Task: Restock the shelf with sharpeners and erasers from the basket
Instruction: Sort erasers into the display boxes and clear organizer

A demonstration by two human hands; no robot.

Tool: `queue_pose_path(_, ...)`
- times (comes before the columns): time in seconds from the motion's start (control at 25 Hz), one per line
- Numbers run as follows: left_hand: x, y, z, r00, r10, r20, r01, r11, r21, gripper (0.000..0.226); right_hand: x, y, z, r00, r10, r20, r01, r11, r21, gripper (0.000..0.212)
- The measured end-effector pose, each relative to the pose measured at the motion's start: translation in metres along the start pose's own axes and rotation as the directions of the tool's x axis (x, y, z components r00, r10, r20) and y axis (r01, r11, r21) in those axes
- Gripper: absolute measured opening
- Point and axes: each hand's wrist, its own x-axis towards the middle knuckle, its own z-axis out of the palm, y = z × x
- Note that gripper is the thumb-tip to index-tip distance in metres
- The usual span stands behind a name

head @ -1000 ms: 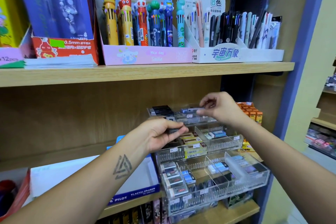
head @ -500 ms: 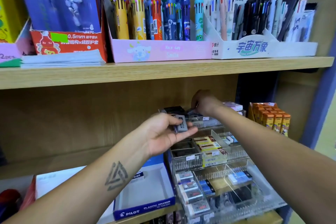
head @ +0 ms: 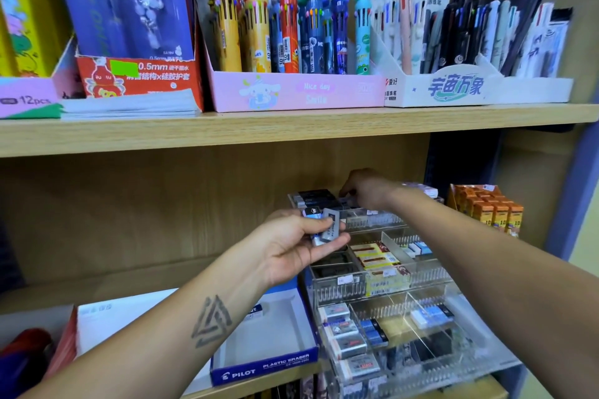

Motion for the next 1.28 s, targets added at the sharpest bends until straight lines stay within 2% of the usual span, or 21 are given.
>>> queue_pose_path(0.08,-0.002,0.001,-0.001,1.0,0.006,-0.004,-0.006,1.0,0.006,0.039,0.001,0.001,0.0,1.0,0.009,0.014,-0.009,1.0,0.014,0.03)
queue_pose_path(0.28,0.0,0.001,-0.002,1.0,0.014,0.008,-0.014,1.0,-0.009,0.04,0.003,0.003,0.002,0.993,0.093,-0.075,-0.091,0.995,0.033,0.013)
queue_pose_path(0.44,0.0,-0.002,-0.001,1.0,0.008,0.026,-0.007,0.999,-0.051,0.033,0.0,0.002,0.001,0.984,0.155,-0.087,-0.15,0.987,0.065,0.02)
queue_pose_path(0.48,0.0,-0.002,0.0,1.0,0.012,0.023,-0.011,0.999,-0.048,0.033,-0.006,0.001,-0.004,0.983,0.132,-0.13,-0.119,0.987,0.108,0.024)
queue_pose_path(0.52,0.001,-0.003,0.0,1.0,0.02,0.013,-0.019,0.999,-0.045,0.035,-0.016,-0.001,-0.01,0.984,0.082,-0.16,-0.045,0.973,0.225,0.029)
queue_pose_path(0.56,0.003,-0.002,-0.001,0.999,0.034,-0.001,-0.034,0.999,-0.041,0.037,-0.031,-0.005,-0.017,0.988,0.007,-0.153,0.056,0.913,0.403,0.033)
queue_pose_path(0.6,0.004,-0.002,-0.001,0.999,0.049,-0.012,-0.049,0.998,-0.033,0.039,-0.049,-0.011,-0.024,0.99,-0.102,-0.1,0.142,0.802,0.581,0.037)
queue_pose_path(0.64,0.005,-0.002,0.0,0.998,0.06,-0.021,-0.06,0.998,-0.023,0.039,-0.066,-0.016,-0.03,0.974,-0.222,-0.047,0.193,0.702,0.685,0.04)
queue_pose_path(0.68,0.005,-0.001,0.002,0.997,0.065,-0.03,-0.065,0.998,-0.009,0.038,-0.079,-0.018,-0.033,0.947,-0.319,-0.028,0.245,0.666,0.705,0.04)
queue_pose_path(0.76,0.006,-0.001,0.008,0.996,0.076,-0.045,-0.075,0.997,0.016,0.036,-0.092,-0.016,-0.035,0.915,-0.399,-0.056,0.349,0.718,0.603,0.035)
queue_pose_path(0.84,0.005,-0.001,0.015,0.996,0.08,-0.046,-0.079,0.997,0.014,0.034,-0.094,-0.011,-0.038,0.922,-0.376,-0.094,0.368,0.775,0.514,0.028)
queue_pose_path(0.88,0.005,0.001,0.018,0.995,0.081,-0.054,-0.081,0.997,0.003,0.032,-0.092,-0.006,-0.04,0.939,-0.316,-0.135,0.34,0.795,0.502,0.024)
queue_pose_path(0.96,0.004,0.002,0.018,0.994,0.076,-0.077,-0.077,0.997,-0.005,0.031,-0.08,0.006,-0.041,0.963,-0.055,-0.263,0.179,0.861,0.476,0.018)
queue_pose_path(1.04,0.0,0.002,0.015,0.995,0.063,-0.083,-0.063,0.998,0.002,0.031,-0.062,0.015,-0.038,0.931,0.169,-0.324,-0.041,0.93,0.366,0.016)
queue_pose_path(1.12,-0.002,0.001,0.01,0.994,0.056,-0.092,-0.055,0.998,0.018,0.03,-0.044,0.017,-0.033,0.952,0.186,-0.245,-0.125,0.962,0.243,0.017)
queue_pose_path(1.28,0.0,0.0,0.002,0.987,0.101,-0.121,-0.1,0.995,0.01,0.035,-0.022,0.006,-0.026,0.992,0.123,-0.027,-0.117,0.979,0.169,0.02)
